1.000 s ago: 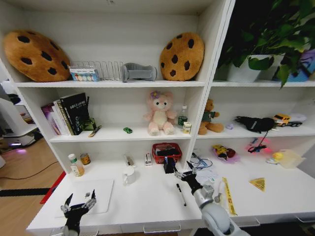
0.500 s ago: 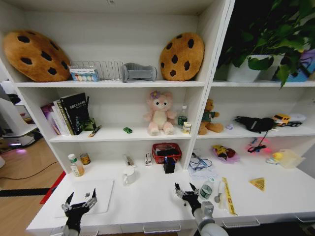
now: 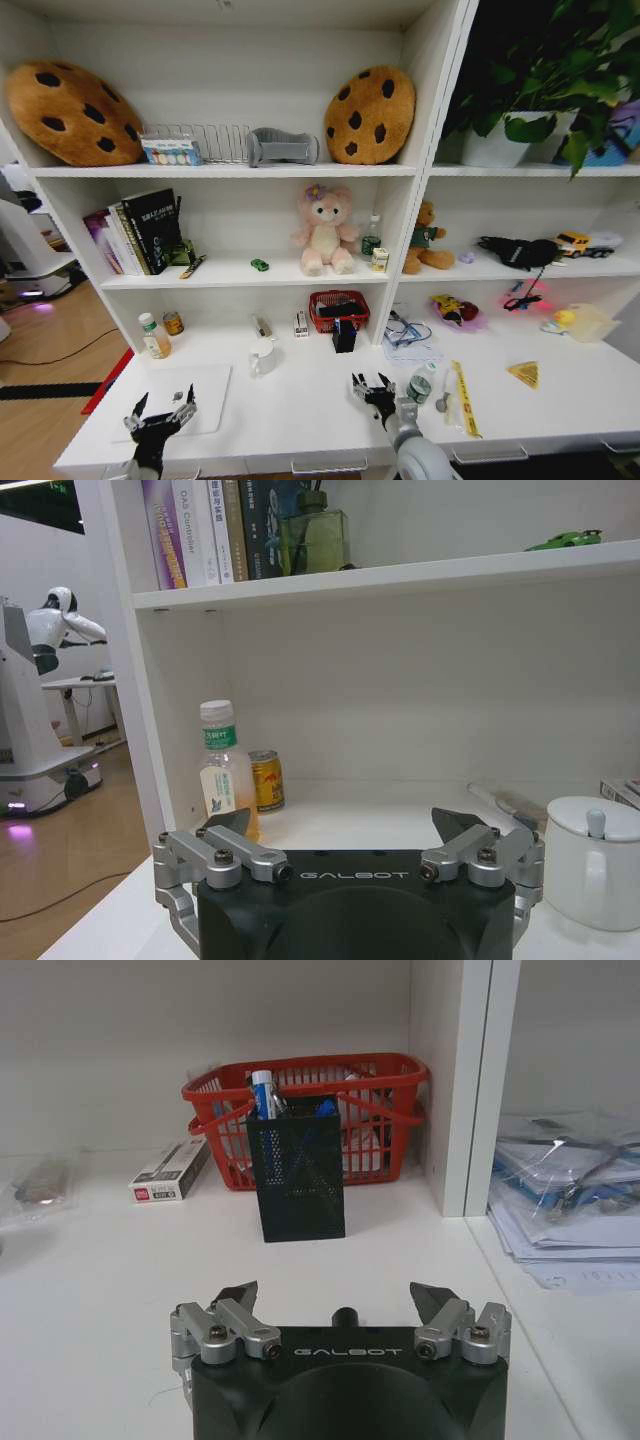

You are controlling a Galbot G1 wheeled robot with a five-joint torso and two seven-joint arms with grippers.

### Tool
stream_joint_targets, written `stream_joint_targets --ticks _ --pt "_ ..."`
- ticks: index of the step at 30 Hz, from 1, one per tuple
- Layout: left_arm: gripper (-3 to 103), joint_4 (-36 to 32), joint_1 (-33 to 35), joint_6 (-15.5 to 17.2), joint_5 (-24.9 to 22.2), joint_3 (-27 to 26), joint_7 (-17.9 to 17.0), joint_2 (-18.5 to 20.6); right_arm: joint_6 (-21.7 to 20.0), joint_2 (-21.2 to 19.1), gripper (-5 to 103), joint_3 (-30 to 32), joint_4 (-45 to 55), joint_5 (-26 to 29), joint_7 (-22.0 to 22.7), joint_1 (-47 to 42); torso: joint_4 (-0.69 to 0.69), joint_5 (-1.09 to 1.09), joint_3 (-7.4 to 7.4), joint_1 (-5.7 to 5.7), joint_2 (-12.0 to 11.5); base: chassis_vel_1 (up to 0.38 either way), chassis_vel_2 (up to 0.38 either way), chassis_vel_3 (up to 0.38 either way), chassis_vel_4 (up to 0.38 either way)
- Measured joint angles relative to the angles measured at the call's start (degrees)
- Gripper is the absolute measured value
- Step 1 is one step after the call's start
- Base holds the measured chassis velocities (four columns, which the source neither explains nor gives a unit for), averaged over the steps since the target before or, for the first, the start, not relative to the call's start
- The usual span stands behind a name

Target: Organize the objects on the table.

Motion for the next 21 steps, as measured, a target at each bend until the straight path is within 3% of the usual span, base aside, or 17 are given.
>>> stream_joint_targets --ticks 8,13,15,17,19,20,21 --pt "99 0.4 -0.3 0.3 -0.4 -0.1 -0.2 0.2 -0.7 0.6 86 -1.9 -1.9 1.2 0.9 1.5 -0.01 0.00 0.00 0.00 0.0 0.000 0.000 0.000 0.000" --pt "99 0.7 -0.3 0.3 -0.4 -0.1 -0.2 0.2 -0.8 0.9 78 -1.9 -2.6 1.2 1.1 1.2 -0.01 0.00 0.00 0.00 0.0 0.000 0.000 0.000 0.000" --pt "99 0.7 -0.4 0.3 -0.4 0.0 -0.2 0.2 -0.9 1.0 74 -1.9 -2.8 1.3 1.1 1.3 -0.01 0.00 0.00 0.00 0.0 0.000 0.000 0.000 0.000" --pt "99 0.8 -0.4 0.3 -0.3 0.0 -0.3 0.2 -0.9 1.3 63 -1.8 -3.3 1.4 1.1 1.5 -0.01 -0.01 0.00 0.00 0.0 0.000 0.000 0.000 0.000" --pt "99 0.8 -0.4 0.3 -0.2 0.0 -0.3 0.2 -0.9 1.4 63 -1.8 -3.6 1.4 1.1 1.7 -0.01 -0.01 0.00 0.00 0.0 0.000 0.000 0.000 0.000" --pt "99 0.8 -0.4 0.3 -0.1 0.0 -0.3 0.2 -1.0 1.4 52 -1.8 -3.9 1.4 1.1 1.8 -0.01 -0.01 -0.01 0.00 0.0 0.000 0.000 0.000 0.000" --pt "99 0.9 -0.4 0.3 0.0 0.1 -0.2 0.1 -1.0 1.3 52 -1.8 -4.1 1.4 1.0 1.9 -0.01 -0.01 -0.01 0.00 0.0 0.000 0.000 0.000 0.000"
